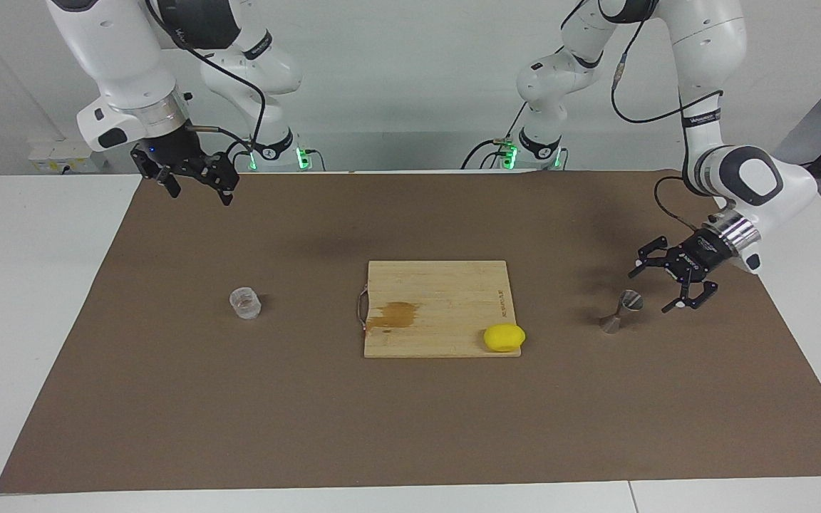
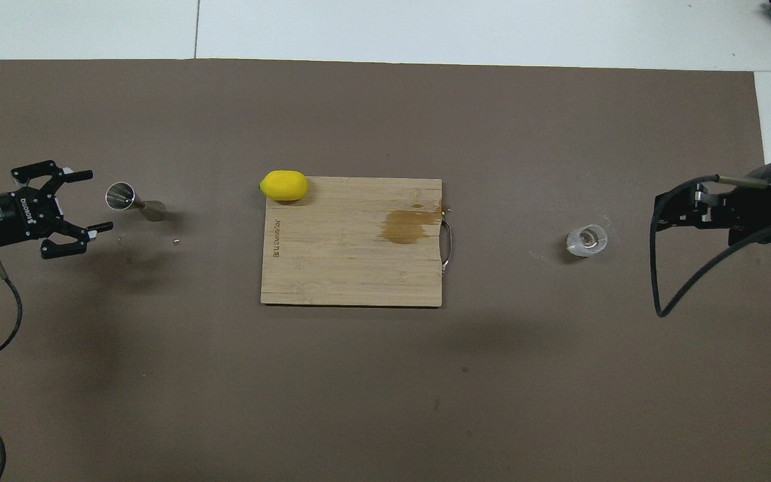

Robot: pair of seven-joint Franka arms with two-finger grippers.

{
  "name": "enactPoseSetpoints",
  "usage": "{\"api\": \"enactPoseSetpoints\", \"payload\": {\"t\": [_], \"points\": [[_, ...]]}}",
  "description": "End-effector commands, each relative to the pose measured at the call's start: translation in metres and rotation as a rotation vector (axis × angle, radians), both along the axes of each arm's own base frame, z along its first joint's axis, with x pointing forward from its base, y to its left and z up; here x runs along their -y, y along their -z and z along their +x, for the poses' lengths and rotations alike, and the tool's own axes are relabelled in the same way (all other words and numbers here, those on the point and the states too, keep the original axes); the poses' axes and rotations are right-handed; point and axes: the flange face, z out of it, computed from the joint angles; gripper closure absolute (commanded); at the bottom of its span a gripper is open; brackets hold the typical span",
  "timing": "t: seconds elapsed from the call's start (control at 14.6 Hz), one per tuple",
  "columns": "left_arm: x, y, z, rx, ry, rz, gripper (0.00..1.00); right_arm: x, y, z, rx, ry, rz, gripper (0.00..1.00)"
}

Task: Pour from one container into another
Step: 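Grasp the small dark metal cup with the left gripper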

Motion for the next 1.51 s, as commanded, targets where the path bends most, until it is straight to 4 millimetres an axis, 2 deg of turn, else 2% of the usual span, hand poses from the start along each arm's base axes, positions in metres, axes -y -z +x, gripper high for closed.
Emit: {"api": "enactPoseSetpoints", "payload": {"t": [0.0,0.41,0.62,0.96,1.16,1.23,1.3,1.37,1.44], "points": [[0.014,0.004,-0.006,-0.012,-0.026,-0.002,0.0,0.002,0.0,-0.008,-0.001,-0.013,-0.004,0.0],[0.026,0.012,-0.009,-0.018,-0.034,0.003,0.0,-0.003,-0.001,-0.008,0.002,-0.023,-0.004,0.0],[0.029,0.015,-0.009,-0.023,-0.046,-0.004,0.02,0.002,-0.001,-0.008,0.0,-0.015,-0.004,0.0],[0.031,0.015,-0.009,-0.022,-0.051,-0.004,0.08,0.004,-0.002,-0.007,0.003,-0.012,-0.004,0.0],[0.031,0.014,-0.008,-0.021,-0.055,-0.007,0.18,0.015,-0.001,-0.007,0.002,0.009,-0.004,0.0],[0.03,0.014,-0.008,-0.02,-0.063,-0.012,0.24,0.016,-0.001,-0.007,0.0,0.014,-0.004,0.0],[0.03,0.014,-0.008,-0.021,-0.064,-0.014,0.44,0.016,-0.001,-0.007,0.0,0.016,-0.004,0.0],[0.031,0.014,-0.008,-0.023,-0.063,-0.016,0.79,0.016,-0.002,-0.007,0.003,0.019,-0.004,0.0],[0.032,0.014,-0.008,-0.021,-0.06,-0.017,1.0,0.016,-0.001,-0.006,0.005,0.02,-0.004,0.0]]}}
